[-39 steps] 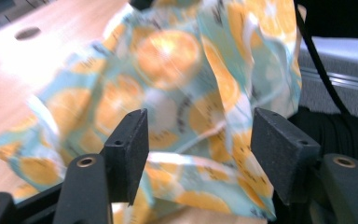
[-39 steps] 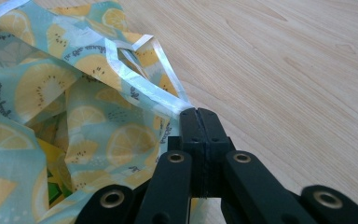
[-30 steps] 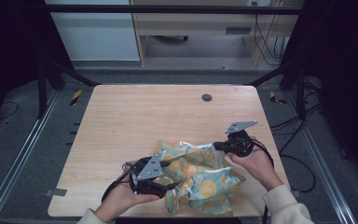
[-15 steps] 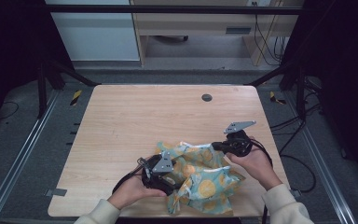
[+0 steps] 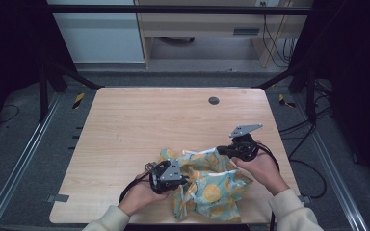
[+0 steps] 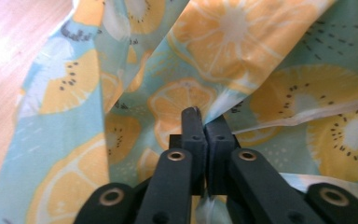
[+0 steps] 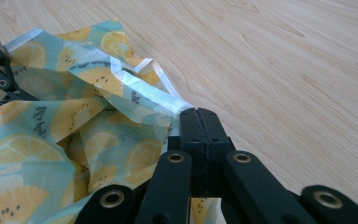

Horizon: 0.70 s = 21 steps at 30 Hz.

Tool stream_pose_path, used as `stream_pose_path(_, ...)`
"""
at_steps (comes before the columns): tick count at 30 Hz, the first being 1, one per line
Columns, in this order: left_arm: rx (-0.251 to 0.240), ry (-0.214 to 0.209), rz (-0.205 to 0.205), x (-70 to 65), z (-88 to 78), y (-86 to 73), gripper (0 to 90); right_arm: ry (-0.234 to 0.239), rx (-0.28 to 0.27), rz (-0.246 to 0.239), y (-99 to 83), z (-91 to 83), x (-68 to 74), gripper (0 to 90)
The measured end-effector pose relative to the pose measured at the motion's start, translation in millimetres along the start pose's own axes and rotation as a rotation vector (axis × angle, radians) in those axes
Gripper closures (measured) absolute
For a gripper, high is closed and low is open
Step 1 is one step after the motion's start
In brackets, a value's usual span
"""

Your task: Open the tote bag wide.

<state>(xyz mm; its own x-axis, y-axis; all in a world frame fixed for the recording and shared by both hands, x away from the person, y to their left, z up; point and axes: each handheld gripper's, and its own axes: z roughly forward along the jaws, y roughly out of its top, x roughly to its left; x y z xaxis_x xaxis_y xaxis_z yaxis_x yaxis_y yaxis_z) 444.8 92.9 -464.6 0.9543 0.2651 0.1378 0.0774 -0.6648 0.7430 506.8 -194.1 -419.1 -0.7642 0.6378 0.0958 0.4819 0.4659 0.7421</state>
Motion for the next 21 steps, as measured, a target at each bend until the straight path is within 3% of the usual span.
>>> stream_pose_path(2,-0.026,0.022,-0.011,-2.9,-8.4,1.7,90.0,-0.006,-0.004,0.003,0.8,-0.6,0.5,90.0)
stream_pose_path(5,-0.066,0.034,0.010,-13.1,-26.5,6.5,90.0,-0.017,-0.007,0.003,2.3,-2.2,-0.4,90.0)
stream_pose_path(9,-0.107,-0.012,0.041,-35.7,-41.6,12.6,90.0,-0.027,-0.011,0.012,3.7,-3.6,-2.7,90.0)
stream_pose_path(12,-0.089,-0.056,0.097,-57.4,-40.2,16.6,90.0,-0.033,-0.018,0.014,3.9,-4.1,-3.0,90.0)
stream_pose_path(15,-0.070,-0.106,0.118,-70.1,-31.0,15.2,90.0,-0.041,-0.016,0.014,3.2,-5.0,-3.5,90.0)
stream_pose_path(17,-0.019,-0.104,0.159,-76.7,-21.3,12.3,90.0,-0.044,-0.017,0.018,2.8,-5.6,-4.1,90.0)
stream_pose_path(21,0.039,-0.104,0.125,-71.4,-13.4,3.8,90.0,-0.051,-0.012,0.031,1.1,-4.7,-6.6,90.0)
